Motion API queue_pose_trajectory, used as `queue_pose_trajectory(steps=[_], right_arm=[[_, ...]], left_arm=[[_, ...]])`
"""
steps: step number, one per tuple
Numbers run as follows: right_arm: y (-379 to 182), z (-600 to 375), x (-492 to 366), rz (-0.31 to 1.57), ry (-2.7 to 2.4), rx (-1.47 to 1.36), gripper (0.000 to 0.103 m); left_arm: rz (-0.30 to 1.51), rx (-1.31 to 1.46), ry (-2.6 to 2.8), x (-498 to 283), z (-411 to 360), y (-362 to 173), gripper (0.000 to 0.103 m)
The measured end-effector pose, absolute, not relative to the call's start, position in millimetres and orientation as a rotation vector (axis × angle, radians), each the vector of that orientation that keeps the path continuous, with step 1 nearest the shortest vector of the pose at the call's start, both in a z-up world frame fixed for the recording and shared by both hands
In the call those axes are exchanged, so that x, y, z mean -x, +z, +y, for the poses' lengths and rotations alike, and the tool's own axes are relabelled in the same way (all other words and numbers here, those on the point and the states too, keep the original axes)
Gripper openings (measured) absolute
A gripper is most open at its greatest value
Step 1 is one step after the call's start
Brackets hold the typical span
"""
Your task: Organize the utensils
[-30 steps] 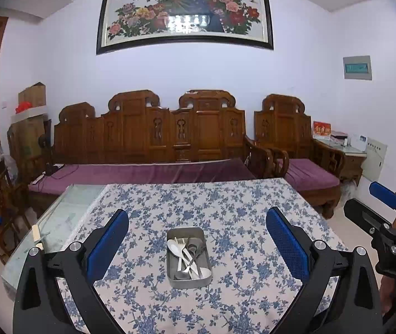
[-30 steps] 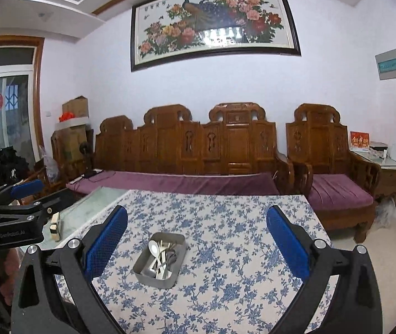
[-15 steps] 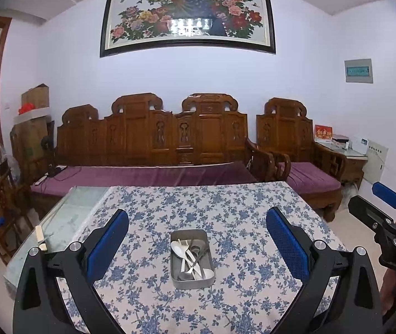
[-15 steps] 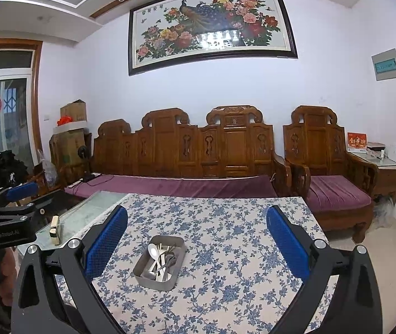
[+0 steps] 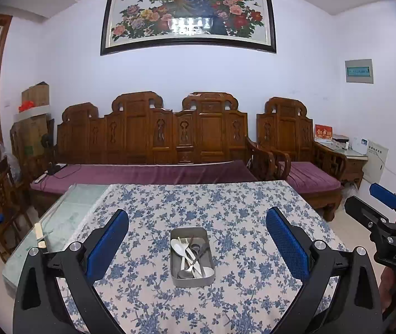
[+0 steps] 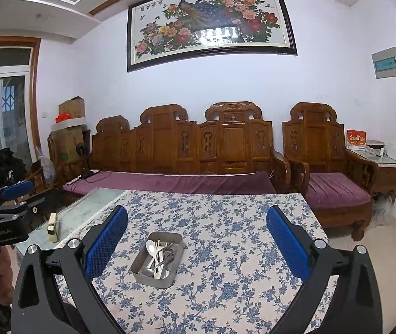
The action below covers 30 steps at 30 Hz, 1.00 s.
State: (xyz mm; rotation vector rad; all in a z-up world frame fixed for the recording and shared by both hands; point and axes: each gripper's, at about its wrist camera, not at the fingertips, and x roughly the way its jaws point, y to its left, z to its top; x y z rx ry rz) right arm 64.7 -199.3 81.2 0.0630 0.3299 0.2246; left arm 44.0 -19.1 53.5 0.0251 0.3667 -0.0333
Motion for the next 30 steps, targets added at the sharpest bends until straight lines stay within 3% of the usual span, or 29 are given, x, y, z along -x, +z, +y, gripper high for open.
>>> queue_pose_trajectory(steps=[30], right_arm=[[75.6, -196.1, -64.9, 0.338, 0.234, -0.064, 0.1]], left_arm=[[0.363, -0.024, -0.036, -42.2, -17.5, 53.2, 0.096]])
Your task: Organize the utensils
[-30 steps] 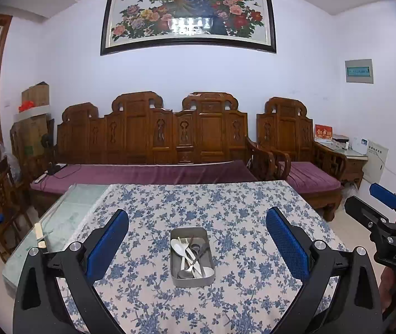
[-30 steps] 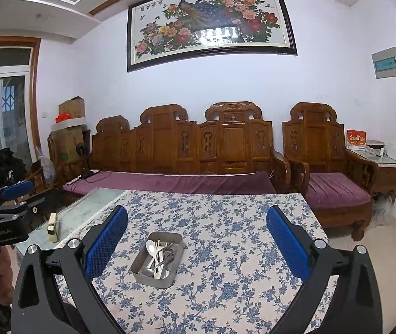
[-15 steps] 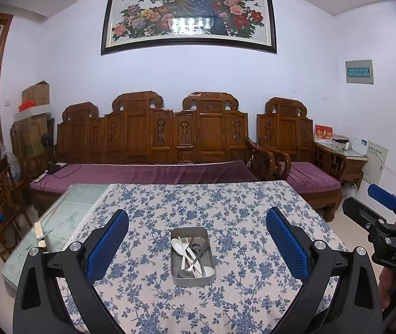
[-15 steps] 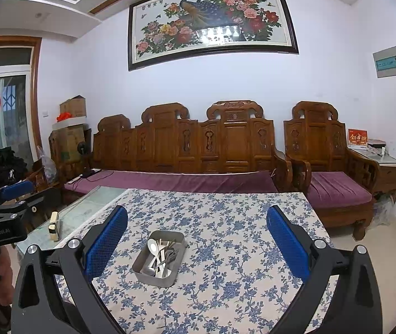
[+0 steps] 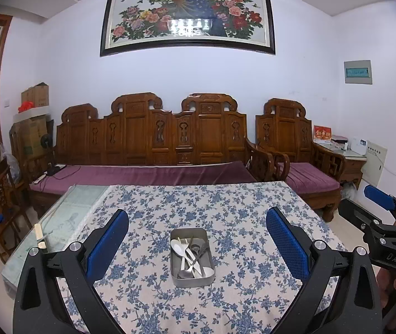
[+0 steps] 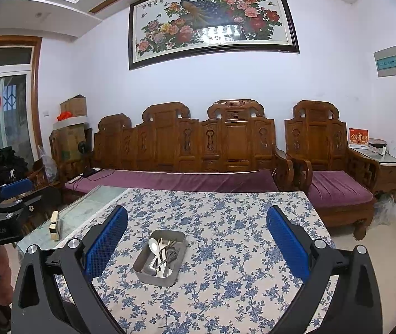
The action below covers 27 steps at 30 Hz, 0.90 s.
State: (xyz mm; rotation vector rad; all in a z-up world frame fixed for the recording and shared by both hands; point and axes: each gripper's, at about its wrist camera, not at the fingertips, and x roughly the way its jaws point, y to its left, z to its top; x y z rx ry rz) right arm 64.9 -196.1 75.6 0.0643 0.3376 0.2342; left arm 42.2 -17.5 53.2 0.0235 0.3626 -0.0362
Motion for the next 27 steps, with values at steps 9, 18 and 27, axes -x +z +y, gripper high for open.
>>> queue_pose_trajectory(steps=[9, 18, 27], right_arm=[[74.9, -195.1, -65.4, 0.339, 0.236, -0.065, 0.1], [74.7, -194.3, -65.3, 0.338, 0.235, -0.063, 0.1], [74.3, -193.8, -65.4, 0.339, 0.235, -0.065, 0.1]], left_arm=[[0.36, -0.024, -0.038, -41.7, -19.3, 54.6, 0.096], [0.358, -0.023, -0.042, -41.3, -19.8, 55.8, 0.096], [0.354, -0.022, -0.048, -42.0, -22.3, 57.5, 0.096]])
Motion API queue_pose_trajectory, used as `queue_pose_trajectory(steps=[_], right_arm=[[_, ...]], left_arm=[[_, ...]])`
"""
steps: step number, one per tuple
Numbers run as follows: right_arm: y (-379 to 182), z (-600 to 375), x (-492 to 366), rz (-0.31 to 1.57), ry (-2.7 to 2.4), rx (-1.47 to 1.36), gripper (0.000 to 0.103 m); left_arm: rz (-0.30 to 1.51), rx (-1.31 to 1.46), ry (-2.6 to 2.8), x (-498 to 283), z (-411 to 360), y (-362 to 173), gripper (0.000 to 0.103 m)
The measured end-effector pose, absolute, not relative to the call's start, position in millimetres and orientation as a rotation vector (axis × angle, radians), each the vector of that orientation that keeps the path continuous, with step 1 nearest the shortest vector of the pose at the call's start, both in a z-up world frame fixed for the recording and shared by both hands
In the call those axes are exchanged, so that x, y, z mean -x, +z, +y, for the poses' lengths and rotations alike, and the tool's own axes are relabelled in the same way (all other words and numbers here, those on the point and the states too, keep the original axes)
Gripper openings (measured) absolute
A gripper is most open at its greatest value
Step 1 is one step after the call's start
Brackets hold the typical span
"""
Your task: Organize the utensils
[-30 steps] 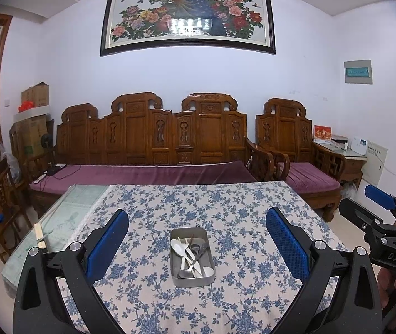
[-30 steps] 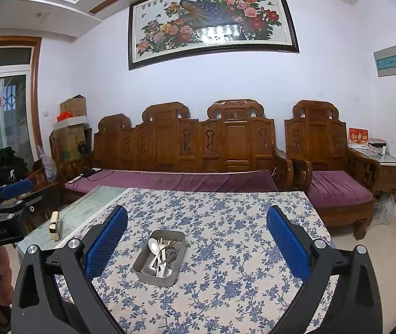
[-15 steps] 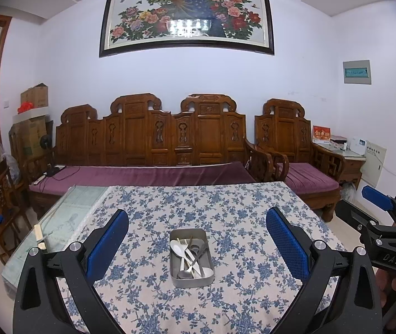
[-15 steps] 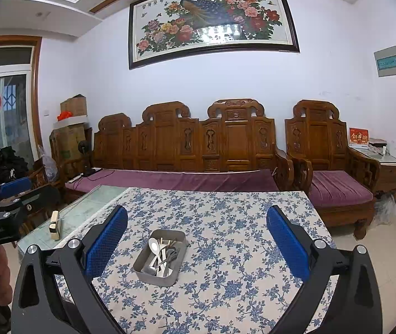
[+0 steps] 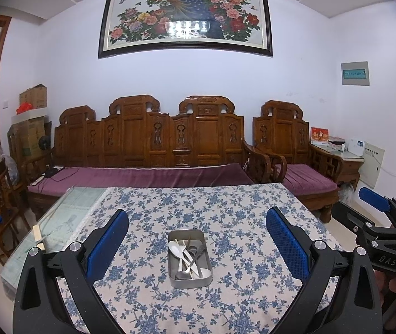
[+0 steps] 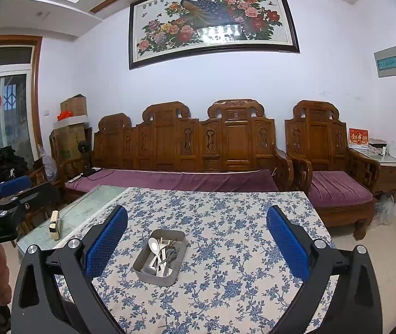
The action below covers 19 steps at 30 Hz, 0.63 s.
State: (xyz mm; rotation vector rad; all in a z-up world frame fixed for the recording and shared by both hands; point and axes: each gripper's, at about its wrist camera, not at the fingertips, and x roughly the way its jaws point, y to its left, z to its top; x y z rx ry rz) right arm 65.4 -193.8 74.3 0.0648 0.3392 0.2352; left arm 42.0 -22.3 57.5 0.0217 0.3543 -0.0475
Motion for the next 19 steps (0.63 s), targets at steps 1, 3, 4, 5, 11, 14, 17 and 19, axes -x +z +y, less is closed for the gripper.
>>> queue_pose_trajectory(steps=[1, 3, 4, 5, 11, 14, 17, 19], right_arm=[[74.9, -194.3, -65.4, 0.339, 0.235, -0.064, 0.1], [74.4, -193.9, -65.4, 0.34, 0.236, -0.064, 0.1], [74.2, -193.6, -65.4, 0.341, 0.236, -0.064, 0.1], [73.9, -193.9, -65.3, 0.34, 0.236, -0.064, 0.1], [72.8, -193.3, -65.5, 0.341, 0.238, -0.064, 0.1], [72.7, -193.2, -65.5, 0.341, 0.237, -0.065, 0.1], [72.8, -193.1, -65.4, 0.341, 0.238, -0.063, 0.1], [72.4, -192.7, -65.3, 0.342, 0.238, -0.064, 0.1]], left_arm=[[0.355, -0.021, -0.048, -42.2, -22.6, 57.4, 0.096], [0.355, -0.022, -0.048, -41.5, -22.4, 57.3, 0.096], [0.354, -0.023, -0.047, -41.2, -21.7, 57.2, 0.096], [0.355, -0.023, -0.048, -41.7, -22.6, 57.3, 0.096], [0.356, -0.02, -0.047, -40.7, -21.7, 57.0, 0.096], [0.358, -0.015, -0.052, -42.1, -22.7, 56.9, 0.096], [0.357, -0.011, -0.049, -41.4, -22.2, 57.0, 0.096], [0.356, -0.014, -0.046, -41.5, -23.3, 57.0, 0.096]])
